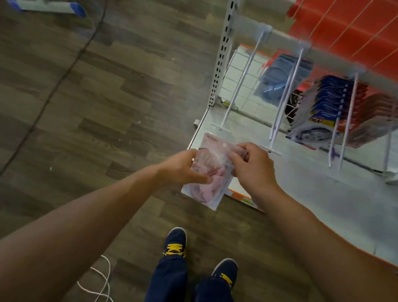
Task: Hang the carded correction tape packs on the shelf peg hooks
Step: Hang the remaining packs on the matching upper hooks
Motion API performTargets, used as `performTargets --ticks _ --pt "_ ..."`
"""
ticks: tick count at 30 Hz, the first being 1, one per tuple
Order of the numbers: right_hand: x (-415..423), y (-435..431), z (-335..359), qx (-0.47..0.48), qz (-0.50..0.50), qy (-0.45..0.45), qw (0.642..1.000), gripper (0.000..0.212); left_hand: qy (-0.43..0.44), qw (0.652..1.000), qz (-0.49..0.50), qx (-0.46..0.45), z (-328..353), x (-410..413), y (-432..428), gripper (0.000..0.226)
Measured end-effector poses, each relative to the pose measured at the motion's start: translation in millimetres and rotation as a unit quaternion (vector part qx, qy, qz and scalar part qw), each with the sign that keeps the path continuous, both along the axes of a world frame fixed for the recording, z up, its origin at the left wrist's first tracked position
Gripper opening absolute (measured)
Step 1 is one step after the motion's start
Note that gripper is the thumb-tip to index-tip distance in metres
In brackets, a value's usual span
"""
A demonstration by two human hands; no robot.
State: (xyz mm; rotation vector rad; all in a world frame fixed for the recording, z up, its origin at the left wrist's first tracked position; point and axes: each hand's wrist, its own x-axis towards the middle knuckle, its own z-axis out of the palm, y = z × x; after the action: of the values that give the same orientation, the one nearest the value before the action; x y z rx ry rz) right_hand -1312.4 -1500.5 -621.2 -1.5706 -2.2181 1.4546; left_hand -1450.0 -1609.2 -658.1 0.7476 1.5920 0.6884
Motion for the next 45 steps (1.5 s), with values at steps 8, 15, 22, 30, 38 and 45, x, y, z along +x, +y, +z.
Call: performTargets --ticks 8,15,22,30,38,45 --pt "-38 4 -19 0.003 -0.137 0.061 0.989 0.003 0.12 0.989 0.084 0.002 -10 -28 30 0.033" --pt "-50 6 -26 0.013 -0.215 0.077 0.974 0.008 0.166 0.985 0.051 -0.001 -12 -35 49 0.035" --pt "-55 13 -25 0.021 -0.181 0.078 0.98 0.016 0.149 0.987 0.065 0.023 -20 -40 47 0.038" --pt "-58 15 -35 -0.012 -0.203 0.067 0.977 0.016 0.151 0.987 0.047 0.019 -26 -44 45 0.037" --pt "-70 31 -43 -0.015 -0.235 0.066 0.97 0.012 0.175 0.983 0.054 0.009 -28 -50 63 0.037" --pt "-102 85 -36 -0.177 -0.334 0.097 0.921 0.018 0.233 0.971 0.048 -0.022 -22 -68 109 0.042"
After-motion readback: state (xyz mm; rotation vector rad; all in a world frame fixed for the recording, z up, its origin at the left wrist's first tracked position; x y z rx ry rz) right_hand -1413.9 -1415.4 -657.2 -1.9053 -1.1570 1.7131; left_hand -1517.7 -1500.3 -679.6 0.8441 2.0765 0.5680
